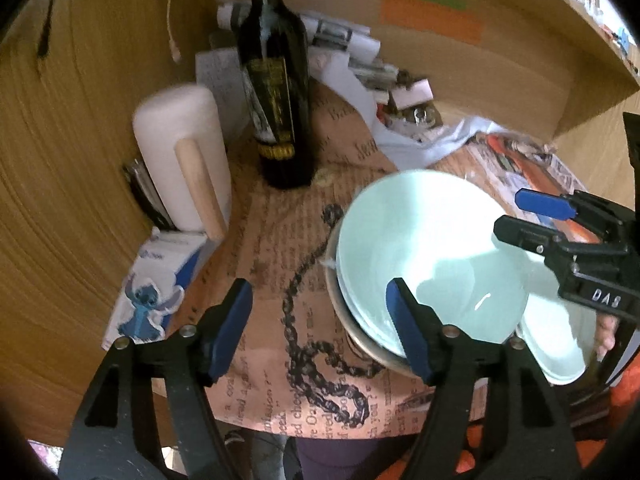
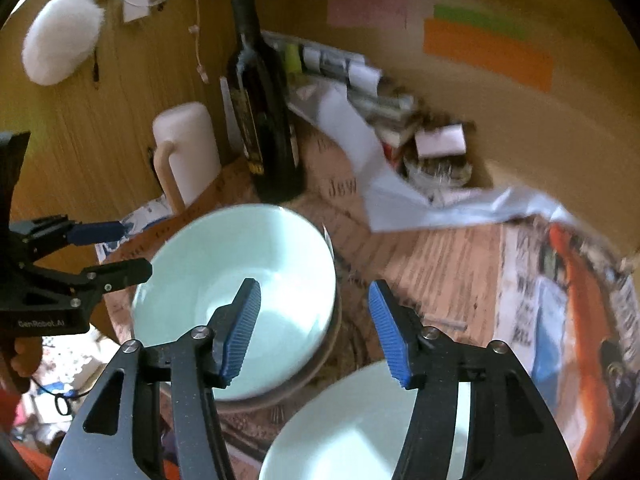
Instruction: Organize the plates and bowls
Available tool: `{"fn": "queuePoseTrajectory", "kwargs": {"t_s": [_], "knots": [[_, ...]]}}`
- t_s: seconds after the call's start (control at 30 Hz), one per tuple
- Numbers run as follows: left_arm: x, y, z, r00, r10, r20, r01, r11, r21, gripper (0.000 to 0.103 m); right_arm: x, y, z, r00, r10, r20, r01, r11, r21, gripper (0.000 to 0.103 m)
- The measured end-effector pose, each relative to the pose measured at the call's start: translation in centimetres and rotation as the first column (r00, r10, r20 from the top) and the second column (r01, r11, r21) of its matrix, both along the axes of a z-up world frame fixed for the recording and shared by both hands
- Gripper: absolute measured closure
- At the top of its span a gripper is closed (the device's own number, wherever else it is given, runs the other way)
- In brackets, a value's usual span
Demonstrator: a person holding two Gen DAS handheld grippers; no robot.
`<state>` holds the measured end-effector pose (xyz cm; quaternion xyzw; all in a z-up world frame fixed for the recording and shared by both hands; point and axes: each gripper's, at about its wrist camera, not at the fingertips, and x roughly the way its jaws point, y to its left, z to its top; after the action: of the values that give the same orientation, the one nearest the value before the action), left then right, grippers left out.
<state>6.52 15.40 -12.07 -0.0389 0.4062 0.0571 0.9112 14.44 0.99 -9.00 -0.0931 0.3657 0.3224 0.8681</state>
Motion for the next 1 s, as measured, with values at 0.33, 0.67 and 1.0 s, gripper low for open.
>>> {"fn": "queuePoseTrajectory", "kwargs": {"t_s": [0.33, 0.67, 1.0], "knots": [[0.6, 0.9, -2.1, 0.998, -0.027, -0.063, 0.016, 0.986, -0.166, 0.033, 1.0, -0.3, -1.9, 0.99, 0.031, -0.141, -0.032, 0.999, -0.008, 0.05], [2.3, 0.4, -3.1, 0.989, -0.091, -0.12, 0.06, 0.968, -0.243, 0.042, 2.1, 0.4, -3.3, 0.968, 0.035, -0.25, -0.036, 0.999, 0.001, 0.051], [3.1, -0.8, -3.4, 0.984, -0.128, -0.12, 0.101, 0.973, -0.21, 0.057, 1.9, 1.4, -4.2, 0.96, 0.047, -0.276, -0.051, 0.999, -0.007, 0.069]]}}
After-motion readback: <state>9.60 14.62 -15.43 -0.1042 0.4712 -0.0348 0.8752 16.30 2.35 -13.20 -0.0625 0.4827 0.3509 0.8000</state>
